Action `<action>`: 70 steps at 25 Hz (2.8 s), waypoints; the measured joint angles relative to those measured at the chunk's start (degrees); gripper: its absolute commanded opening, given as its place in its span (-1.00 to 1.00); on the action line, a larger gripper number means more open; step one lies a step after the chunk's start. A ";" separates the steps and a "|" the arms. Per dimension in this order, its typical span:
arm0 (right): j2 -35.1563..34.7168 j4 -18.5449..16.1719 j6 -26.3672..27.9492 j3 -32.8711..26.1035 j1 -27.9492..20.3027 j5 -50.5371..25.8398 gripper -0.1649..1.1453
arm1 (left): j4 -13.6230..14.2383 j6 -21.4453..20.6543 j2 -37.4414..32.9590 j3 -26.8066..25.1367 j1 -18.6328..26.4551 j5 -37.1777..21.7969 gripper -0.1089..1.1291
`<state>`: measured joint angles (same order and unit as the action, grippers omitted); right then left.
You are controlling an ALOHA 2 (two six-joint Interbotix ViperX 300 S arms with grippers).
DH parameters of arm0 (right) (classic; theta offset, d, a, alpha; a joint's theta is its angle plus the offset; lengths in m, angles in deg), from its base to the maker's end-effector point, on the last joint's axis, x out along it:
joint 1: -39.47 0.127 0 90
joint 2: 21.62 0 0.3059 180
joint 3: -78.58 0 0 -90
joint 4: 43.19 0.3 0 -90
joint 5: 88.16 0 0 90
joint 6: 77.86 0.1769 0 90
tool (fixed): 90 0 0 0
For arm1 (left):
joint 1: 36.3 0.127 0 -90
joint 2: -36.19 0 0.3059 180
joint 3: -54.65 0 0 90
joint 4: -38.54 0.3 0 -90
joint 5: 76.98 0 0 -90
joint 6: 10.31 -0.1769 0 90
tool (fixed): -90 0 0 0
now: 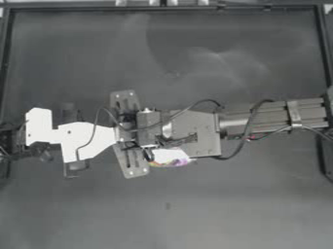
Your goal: Put candy in bag
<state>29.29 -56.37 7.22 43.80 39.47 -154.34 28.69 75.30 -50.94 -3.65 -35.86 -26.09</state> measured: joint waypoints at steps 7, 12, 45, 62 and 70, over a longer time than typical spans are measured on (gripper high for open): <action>0.00 0.00 0.00 0.44 0.09 -0.09 -0.15 | 0.00 0.09 0.09 0.09 -0.09 0.00 -0.48; 0.44 0.00 0.26 1.49 0.00 0.35 -0.15 | 0.00 0.09 0.09 0.09 0.00 0.00 -0.48; 9.23 -1.93 6.06 16.52 0.00 5.19 -0.15 | 0.00 0.09 0.09 0.53 -0.18 0.09 -0.48; 14.77 -1.93 9.84 23.73 -0.18 5.45 -0.15 | -0.09 0.09 0.00 0.62 -0.18 0.18 -0.48; 17.05 -1.85 12.04 27.51 -0.18 7.21 -0.15 | -0.09 0.18 0.09 0.53 -0.18 0.09 -0.48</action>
<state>46.34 -58.22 19.26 71.31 39.29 -147.14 28.60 75.48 -50.85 -3.12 -36.03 -26.00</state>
